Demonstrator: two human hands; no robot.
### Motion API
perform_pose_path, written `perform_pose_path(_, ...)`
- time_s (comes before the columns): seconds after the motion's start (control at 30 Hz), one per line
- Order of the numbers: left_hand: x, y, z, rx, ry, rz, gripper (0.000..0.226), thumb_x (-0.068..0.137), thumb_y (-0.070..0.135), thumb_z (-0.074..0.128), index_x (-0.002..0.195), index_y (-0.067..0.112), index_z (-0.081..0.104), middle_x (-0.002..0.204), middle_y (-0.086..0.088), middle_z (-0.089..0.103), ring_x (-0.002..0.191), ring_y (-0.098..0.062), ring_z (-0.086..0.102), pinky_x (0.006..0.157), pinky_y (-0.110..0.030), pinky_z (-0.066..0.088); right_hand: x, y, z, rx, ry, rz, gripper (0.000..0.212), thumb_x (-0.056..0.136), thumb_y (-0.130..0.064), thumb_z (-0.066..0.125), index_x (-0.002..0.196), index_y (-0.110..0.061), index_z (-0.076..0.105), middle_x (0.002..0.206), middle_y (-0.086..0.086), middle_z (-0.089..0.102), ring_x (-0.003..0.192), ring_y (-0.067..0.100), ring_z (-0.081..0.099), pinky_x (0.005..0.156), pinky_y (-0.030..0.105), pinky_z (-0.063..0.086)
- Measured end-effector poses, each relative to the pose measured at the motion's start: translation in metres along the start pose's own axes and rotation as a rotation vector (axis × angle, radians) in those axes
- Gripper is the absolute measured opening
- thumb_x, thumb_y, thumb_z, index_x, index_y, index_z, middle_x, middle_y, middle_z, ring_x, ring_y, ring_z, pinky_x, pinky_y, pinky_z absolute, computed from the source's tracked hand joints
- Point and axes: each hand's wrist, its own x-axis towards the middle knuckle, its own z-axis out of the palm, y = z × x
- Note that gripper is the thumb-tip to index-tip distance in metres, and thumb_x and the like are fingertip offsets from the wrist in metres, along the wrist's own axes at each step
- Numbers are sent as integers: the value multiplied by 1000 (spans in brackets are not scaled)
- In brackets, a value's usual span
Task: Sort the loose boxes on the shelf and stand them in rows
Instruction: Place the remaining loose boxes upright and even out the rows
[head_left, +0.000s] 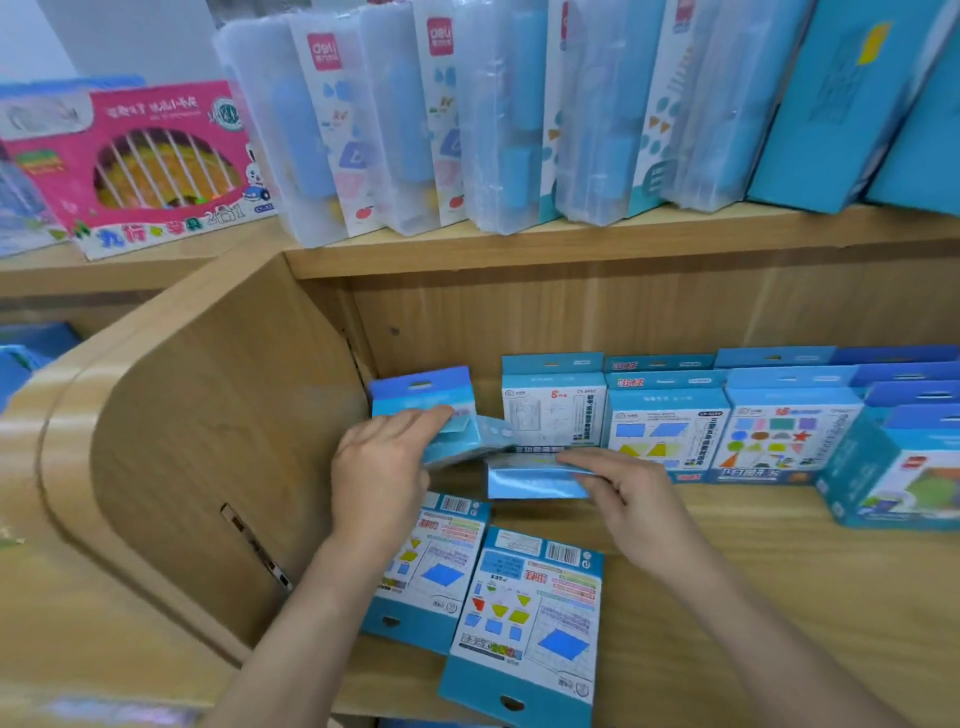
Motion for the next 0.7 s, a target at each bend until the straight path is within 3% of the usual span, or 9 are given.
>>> perform_pose_path(0.13,-18,1,-4,-5,-13,43,63,49,-15,70,104,15,72,92,-1,73,78,-26,68,70,-39,53,-12,0,-15,105,60,68,29,92,-8,57,113,-23,69,108,-24,62,102,-11,57,92,15,47)
perform_pose_path(0.2,-22,-2,-4,0,-68,85,64,44,-15,74,100,16,73,89,0,74,76,-25,69,71,-40,54,-19,0,-31,221,89,165,27,91,-11,59,103,-31,70,99,-23,66,92,-2,65,79,25,55)
perform_pose_path(0.27,-30,-6,0,53,-208,158,65,41,-11,75,97,22,73,90,5,73,78,-23,69,72,-38,54,-27,-2,-46,388,134,282,27,90,-11,59,90,-36,69,91,-9,70,79,10,69,61,28,59)
perform_pose_path(0.37,-42,-6,1,5,-441,120,61,59,-7,68,110,28,69,108,10,69,99,-20,64,84,-36,53,-37,-8,-64,549,245,395,20,91,-9,57,88,-26,69,84,5,70,67,15,69,47,27,56)
perform_pose_path(0.5,-48,-3,-2,-73,-556,31,60,79,1,50,131,31,53,137,17,48,128,-8,39,109,-23,30,-46,-10,-74,752,386,499,13,93,-10,55,92,-12,67,68,3,71,55,13,65,39,24,52)
perform_pose_path(0.6,-43,14,-10,-236,-509,-29,53,85,1,49,128,31,55,136,20,46,130,-4,37,107,-14,26,-50,-13,-79,874,386,541,13,93,-12,55,96,-7,67,68,5,71,53,14,62,36,21,45)
perform_pose_path(0.7,-34,50,-20,-613,-330,-174,36,94,19,54,126,35,55,127,24,54,119,4,48,99,-16,39,-50,-17,-83,1011,349,582,14,93,-6,53,90,-8,66,64,5,69,47,11,58,33,18,39)
